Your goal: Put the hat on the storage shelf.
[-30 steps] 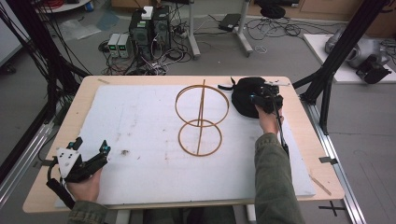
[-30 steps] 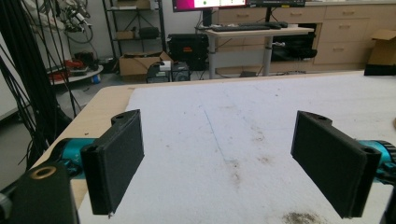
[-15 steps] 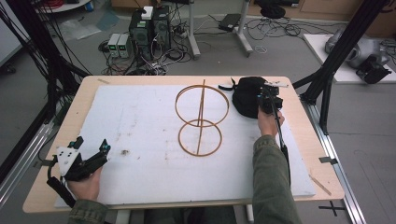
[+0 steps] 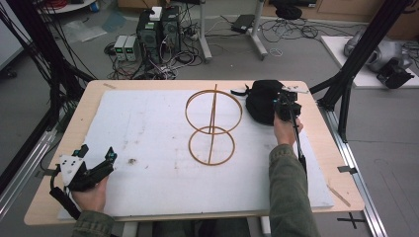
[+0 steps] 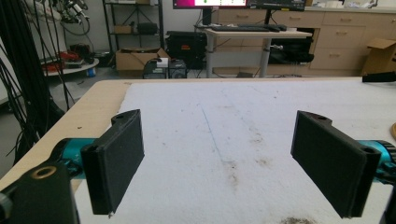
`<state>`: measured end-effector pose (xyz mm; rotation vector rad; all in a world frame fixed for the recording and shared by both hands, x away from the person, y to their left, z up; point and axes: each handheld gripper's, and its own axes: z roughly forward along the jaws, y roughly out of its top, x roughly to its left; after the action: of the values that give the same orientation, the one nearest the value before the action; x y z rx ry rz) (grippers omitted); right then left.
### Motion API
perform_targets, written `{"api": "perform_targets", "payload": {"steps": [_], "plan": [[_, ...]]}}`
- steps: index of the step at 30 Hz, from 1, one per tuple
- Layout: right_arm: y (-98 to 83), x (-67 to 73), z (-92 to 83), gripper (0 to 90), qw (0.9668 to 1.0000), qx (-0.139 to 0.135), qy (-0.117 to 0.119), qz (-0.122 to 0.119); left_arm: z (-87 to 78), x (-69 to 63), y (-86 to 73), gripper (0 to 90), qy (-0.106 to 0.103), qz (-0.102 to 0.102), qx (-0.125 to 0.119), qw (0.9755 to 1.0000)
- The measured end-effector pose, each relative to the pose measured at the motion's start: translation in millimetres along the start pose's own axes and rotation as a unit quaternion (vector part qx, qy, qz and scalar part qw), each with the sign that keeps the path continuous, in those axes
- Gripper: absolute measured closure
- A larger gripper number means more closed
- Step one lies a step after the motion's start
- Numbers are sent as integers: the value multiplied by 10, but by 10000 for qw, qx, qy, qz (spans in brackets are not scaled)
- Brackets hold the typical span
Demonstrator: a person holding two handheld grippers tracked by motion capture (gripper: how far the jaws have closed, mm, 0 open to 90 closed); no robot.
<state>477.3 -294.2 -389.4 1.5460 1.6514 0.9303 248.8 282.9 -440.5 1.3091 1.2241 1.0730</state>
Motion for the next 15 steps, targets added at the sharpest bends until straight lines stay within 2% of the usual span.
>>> {"api": "perform_targets", "payload": {"steps": [7, 10, 15], "plan": [[51, 15, -143, 881, 9995, -291, 68, 30, 2, -26, 9, 174, -47, -8, -23, 10000], [79, 21, -228, 881, 9989, -452, 89, 48, 0, -26, 12, 174, -65, -78, -47, 9999], [129, -16, -354, 881, 9973, -724, 101, 79, -2, -26, 17, 174, -66, -85, -61, 9999]]}}
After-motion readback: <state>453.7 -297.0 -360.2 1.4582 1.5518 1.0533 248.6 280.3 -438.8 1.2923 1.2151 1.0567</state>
